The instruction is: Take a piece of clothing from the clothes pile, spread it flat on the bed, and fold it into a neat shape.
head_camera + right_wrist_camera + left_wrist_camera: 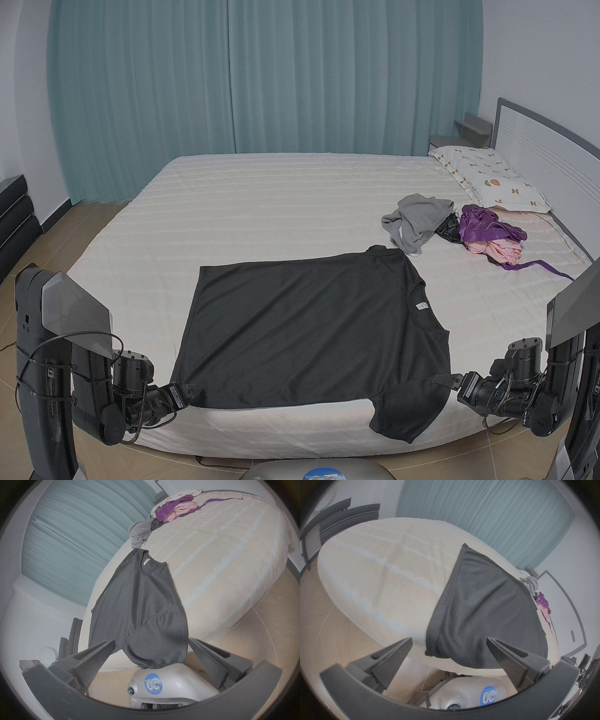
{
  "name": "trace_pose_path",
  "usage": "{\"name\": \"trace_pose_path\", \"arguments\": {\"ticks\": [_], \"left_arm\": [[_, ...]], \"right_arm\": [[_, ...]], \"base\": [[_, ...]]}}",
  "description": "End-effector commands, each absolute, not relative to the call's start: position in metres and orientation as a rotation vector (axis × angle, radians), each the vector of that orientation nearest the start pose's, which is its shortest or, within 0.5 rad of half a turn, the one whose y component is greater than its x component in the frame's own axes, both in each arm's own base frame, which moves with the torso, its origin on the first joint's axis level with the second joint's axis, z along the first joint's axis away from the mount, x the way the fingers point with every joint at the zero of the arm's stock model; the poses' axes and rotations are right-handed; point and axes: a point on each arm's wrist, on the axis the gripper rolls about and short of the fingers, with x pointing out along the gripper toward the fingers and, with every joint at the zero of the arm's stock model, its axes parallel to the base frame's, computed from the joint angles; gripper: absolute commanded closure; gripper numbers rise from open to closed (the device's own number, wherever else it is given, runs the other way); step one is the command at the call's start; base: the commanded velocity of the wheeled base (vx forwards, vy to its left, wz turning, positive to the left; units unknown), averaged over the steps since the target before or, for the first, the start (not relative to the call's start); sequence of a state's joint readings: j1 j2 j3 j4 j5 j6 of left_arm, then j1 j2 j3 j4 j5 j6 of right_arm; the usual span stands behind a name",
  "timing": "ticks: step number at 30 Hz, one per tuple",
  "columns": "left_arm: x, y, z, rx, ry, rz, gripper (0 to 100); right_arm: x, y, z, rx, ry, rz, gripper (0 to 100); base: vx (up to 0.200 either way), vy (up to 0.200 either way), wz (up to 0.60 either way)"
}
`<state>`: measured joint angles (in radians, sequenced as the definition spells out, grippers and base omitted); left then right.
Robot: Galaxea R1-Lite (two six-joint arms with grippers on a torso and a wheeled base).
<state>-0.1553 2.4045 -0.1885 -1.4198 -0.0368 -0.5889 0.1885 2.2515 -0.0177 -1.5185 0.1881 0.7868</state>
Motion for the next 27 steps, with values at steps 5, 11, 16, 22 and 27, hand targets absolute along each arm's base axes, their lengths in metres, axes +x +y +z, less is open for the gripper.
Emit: {"name": "trace_pose_path", "arguments": {"ticks": [5,11,16,22,27], "left_arm": [[0.260,-0.038,-0.057,-0.519,0.837,0.031,0],[0.261,-0.039,-0.048,-0.530,0.878,0.014,100],[0.254,-0.031,-0.045,-0.543,0.881,0.045,100],[0.242,-0.025,-0.039,-0.552,0.890,0.068,100],[0.239,-0.025,-0.037,-0.554,0.891,0.067,100]], "right_arm": [[0.209,0.045,-0.017,0.750,0.832,0.051,0],[0.209,0.044,-0.017,0.749,0.829,0.050,0],[0.210,0.043,-0.017,0.745,0.821,0.048,0],[0.210,0.042,-0.018,0.696,0.804,0.023,0],[0.215,0.040,-0.021,0.670,0.781,0.026,0]], "base": [[0.000,0.000,0.00],[0.000,0.000,0.00],[0.000,0.000,0.00],[0.000,0.000,0.00],[0.000,0.000,0.00]]}}
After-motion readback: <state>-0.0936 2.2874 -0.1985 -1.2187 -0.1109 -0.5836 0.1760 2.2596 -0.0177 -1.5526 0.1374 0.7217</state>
